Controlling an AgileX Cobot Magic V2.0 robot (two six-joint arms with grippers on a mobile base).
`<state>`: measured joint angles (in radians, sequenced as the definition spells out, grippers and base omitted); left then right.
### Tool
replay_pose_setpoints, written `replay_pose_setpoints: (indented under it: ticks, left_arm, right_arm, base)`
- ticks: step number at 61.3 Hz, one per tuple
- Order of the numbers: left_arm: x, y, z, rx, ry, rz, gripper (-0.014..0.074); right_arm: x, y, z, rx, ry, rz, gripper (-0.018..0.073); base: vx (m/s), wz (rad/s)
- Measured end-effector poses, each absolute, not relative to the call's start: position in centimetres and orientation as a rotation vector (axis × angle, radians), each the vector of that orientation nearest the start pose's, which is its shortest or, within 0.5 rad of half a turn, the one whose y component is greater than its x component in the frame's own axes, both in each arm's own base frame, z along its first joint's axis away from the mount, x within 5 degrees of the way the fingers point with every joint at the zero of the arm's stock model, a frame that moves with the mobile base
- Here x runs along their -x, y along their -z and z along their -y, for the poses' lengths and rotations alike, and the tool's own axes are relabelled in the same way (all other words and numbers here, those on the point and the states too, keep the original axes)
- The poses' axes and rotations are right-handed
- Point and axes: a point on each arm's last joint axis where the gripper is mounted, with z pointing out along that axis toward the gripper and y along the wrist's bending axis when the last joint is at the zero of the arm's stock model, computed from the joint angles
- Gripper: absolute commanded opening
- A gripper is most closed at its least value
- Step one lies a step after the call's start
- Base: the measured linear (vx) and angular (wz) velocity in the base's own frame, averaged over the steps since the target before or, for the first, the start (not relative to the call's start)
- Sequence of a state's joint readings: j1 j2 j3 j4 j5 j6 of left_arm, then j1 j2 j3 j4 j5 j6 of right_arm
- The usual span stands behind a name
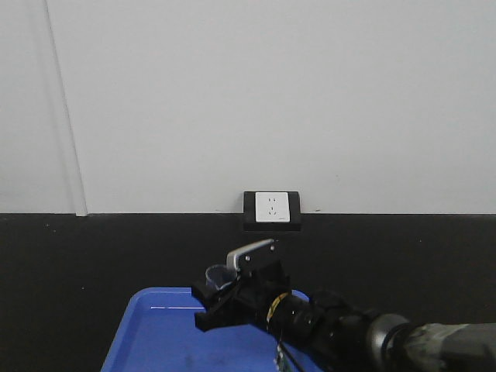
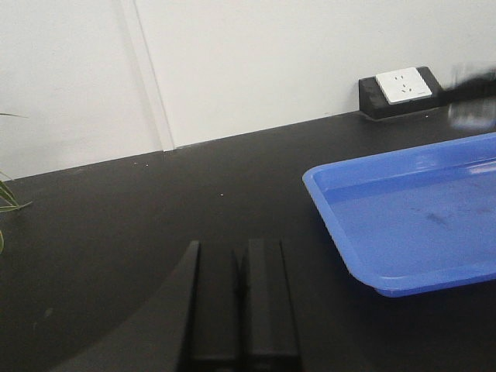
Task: Move beaker to silver tray on left bench
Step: 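Lower the right gripper around the beaker and close on it, then lift the beaker out of the blue tray with the right gripper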
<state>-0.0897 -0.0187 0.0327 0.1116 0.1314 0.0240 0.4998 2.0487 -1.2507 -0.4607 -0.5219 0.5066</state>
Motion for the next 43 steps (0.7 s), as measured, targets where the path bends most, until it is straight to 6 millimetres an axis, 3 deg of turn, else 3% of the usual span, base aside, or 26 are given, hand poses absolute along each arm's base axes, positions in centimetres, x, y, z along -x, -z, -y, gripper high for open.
replay_pose_setpoints:
  ticks: [13, 23, 33, 43]
  left_arm:
    - [-5.6, -19.1, 0.4, -0.171, -0.046, -1.619, 0.0001]
    - [-5.6, -19.1, 0.4, -0.171, -0.046, -1.619, 0.0001]
    - [-5.6, -19.1, 0.4, -0.171, -0.046, -1.619, 0.0001]
    - [-5.6, -19.1, 0.4, -0.171, -0.046, -1.619, 0.0001]
  right_arm:
    - [-36.0, -28.5, -20.0, 0.467, -0.397, -1.868, -0.0014]
    - [-31.8, -33.5, -16.4, 0.409, -0.247, -1.951, -0.0014]
    - [-24.8, -34.9, -12.3, 0.383, -0.229, -1.927, -0.0014]
    - [-18.2, -32.8, -8.7, 0.343, -0.25, -1.917, -0.0014]
  base:
    - [0.0, 0.0]
    - [0.0, 0.0]
    - [0.0, 0.0]
    - [0.0, 0.0]
